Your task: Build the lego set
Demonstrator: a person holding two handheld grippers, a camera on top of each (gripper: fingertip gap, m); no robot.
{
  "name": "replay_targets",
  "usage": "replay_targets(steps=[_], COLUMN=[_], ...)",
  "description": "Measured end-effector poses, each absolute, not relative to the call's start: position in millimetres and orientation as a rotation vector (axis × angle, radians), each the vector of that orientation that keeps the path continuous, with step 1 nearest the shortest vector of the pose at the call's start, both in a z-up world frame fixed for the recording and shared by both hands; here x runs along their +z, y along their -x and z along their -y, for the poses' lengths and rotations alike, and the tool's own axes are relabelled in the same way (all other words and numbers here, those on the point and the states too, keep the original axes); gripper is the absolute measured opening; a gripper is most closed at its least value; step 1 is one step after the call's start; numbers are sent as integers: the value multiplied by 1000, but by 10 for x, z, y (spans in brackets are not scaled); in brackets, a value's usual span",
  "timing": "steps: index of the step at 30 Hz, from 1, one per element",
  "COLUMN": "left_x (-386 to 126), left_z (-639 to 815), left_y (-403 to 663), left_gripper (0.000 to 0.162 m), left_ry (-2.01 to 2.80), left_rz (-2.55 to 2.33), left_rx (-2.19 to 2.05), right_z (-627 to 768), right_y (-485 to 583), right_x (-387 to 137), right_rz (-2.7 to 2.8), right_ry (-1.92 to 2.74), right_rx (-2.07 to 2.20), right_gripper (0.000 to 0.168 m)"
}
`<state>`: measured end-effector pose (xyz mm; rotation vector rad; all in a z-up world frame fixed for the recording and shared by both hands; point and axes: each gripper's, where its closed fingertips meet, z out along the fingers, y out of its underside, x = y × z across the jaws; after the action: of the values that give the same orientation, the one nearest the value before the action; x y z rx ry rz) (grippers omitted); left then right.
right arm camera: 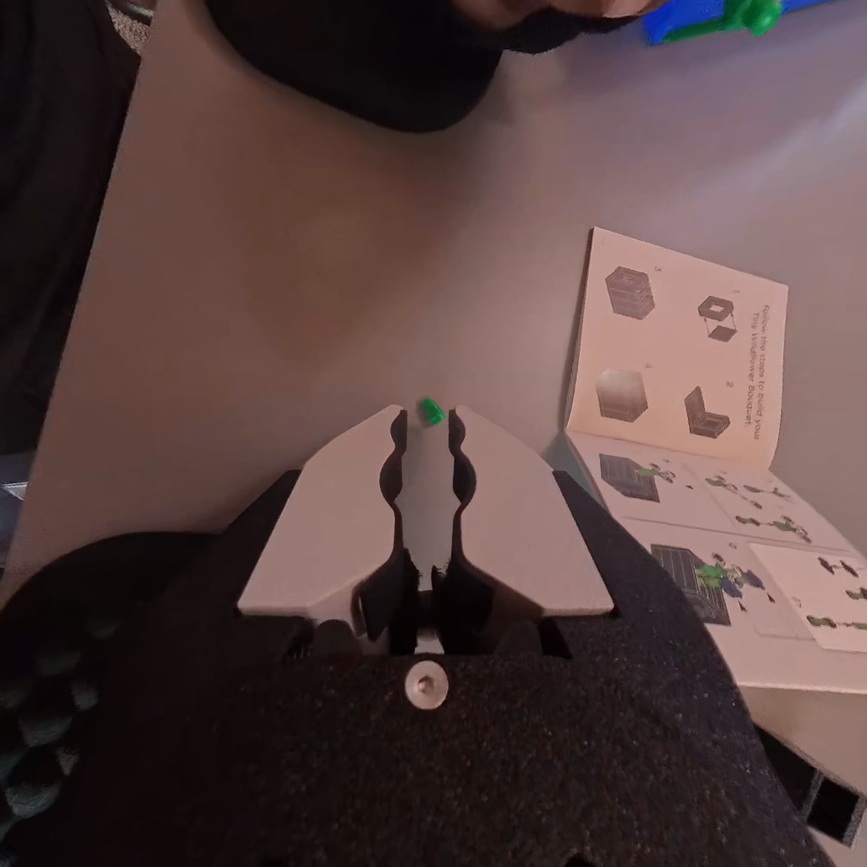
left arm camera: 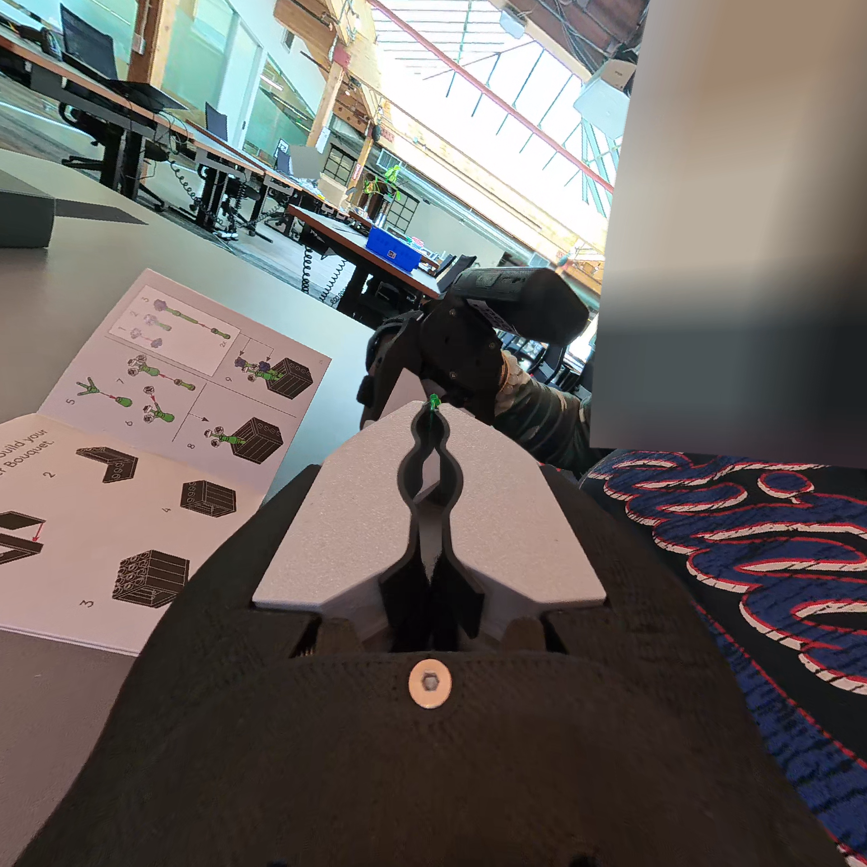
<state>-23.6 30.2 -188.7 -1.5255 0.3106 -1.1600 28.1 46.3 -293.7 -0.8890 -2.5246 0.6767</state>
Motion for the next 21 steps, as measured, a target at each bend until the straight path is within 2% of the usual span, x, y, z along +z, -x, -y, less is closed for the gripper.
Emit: replay_targets(steps=[4, 12, 21], left_x=[-1886, -1888, -1892], left_z=[-289, -274, -285], left_y=[217, 191, 201], left_gripper=[1, 1, 1], left_ry=[1526, 1530, 1533], left_rz=[-328, -350, -338], left_rx=[-1157, -1150, -1154], right_z=[-463, -437, -351], right_y=[-243, -299, -364], right_x=[-3005, -3078, -3011], right_rz=[2522, 2529, 2401], right_ry=[886, 1047, 1251], right_rx=[677, 756, 905], right_gripper=[21, 14, 22])
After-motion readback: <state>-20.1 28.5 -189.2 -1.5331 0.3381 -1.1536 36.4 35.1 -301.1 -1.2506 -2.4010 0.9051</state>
